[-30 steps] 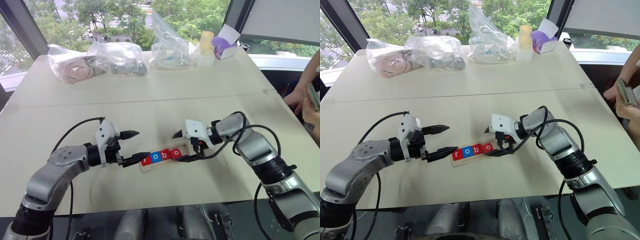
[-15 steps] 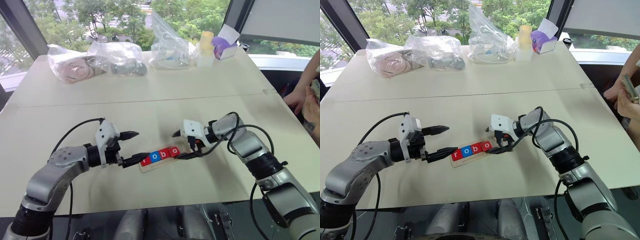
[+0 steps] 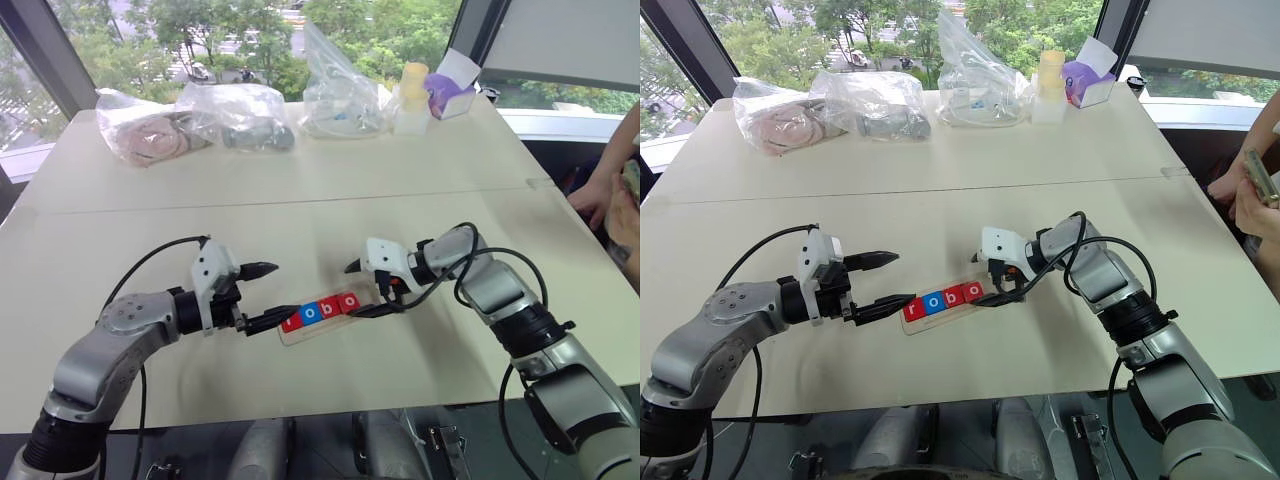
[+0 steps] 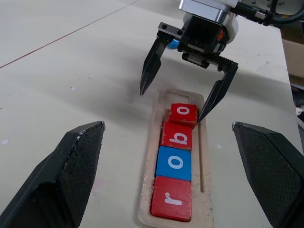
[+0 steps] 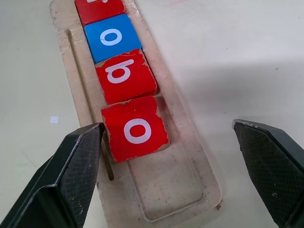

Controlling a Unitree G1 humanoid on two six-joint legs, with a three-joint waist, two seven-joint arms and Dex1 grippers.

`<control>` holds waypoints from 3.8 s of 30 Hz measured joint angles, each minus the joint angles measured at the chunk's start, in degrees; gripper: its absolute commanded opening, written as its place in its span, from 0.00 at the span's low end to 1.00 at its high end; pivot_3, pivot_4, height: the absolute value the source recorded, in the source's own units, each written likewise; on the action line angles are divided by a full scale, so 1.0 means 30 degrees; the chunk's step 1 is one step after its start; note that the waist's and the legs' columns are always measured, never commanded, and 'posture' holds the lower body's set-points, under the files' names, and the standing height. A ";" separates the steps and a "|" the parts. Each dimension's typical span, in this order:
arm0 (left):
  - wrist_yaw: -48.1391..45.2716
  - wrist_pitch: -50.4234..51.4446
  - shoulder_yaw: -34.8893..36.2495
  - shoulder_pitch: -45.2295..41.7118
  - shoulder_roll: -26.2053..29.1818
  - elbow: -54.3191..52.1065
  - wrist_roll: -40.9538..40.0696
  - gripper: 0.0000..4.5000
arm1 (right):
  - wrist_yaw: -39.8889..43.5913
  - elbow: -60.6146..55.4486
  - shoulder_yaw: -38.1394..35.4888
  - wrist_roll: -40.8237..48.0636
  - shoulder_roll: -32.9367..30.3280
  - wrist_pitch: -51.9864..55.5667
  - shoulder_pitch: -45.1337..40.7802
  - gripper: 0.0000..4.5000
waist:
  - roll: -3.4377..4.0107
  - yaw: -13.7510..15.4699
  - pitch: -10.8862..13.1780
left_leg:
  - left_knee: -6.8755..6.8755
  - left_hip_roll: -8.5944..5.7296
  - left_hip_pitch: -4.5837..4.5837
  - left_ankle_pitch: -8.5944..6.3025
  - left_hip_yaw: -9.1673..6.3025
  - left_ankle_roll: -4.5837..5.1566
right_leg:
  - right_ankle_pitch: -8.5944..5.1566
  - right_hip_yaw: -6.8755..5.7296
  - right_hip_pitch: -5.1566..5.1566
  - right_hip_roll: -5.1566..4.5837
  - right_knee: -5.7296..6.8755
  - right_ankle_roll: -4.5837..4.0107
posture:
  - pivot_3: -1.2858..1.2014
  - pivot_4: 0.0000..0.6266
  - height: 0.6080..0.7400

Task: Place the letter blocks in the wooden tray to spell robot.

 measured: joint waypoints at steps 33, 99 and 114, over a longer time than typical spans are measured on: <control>0.0146 -0.0017 -0.0176 -0.0146 -0.0267 0.0029 0.0023 1.00 | -0.0802 -0.2178 -0.5777 0.2437 -0.4183 0.3222 0.1206 0.99 | 0.0001 0.0081 0.0001 | -0.0002 -0.0001 -0.0008 -0.0001 0.0001 0.0001 | -0.0020 0.0000 0.0005 -0.0012 -0.0010 -0.0033 | 0.52 0.24 1.00; -0.0095 -0.0023 -0.0753 -0.1090 -0.0658 0.0898 0.0399 1.00 | -2.7225 -0.7676 -1.4678 -0.0298 1.2366 2.0408 0.1569 0.45 | 0.0005 -0.0126 -0.0054 | -0.0005 0.0002 0.0039 0.0005 0.0000 0.0002 | -0.0025 0.0012 0.0013 0.0020 0.0043 -0.0061 | 0.52 0.24 1.00; -0.0060 -0.0073 -0.0765 -0.1074 -0.0884 0.0854 0.0444 1.00 | -2.1308 -1.3267 -0.8479 0.3270 0.6061 2.3291 0.5571 0.27 | -0.0002 -0.0565 -0.0062 | -0.0074 0.0024 0.0046 -0.0009 -0.0035 0.0025 | -0.0044 -0.0011 0.0002 0.0040 0.0046 -0.0035 | 0.52 0.24 1.00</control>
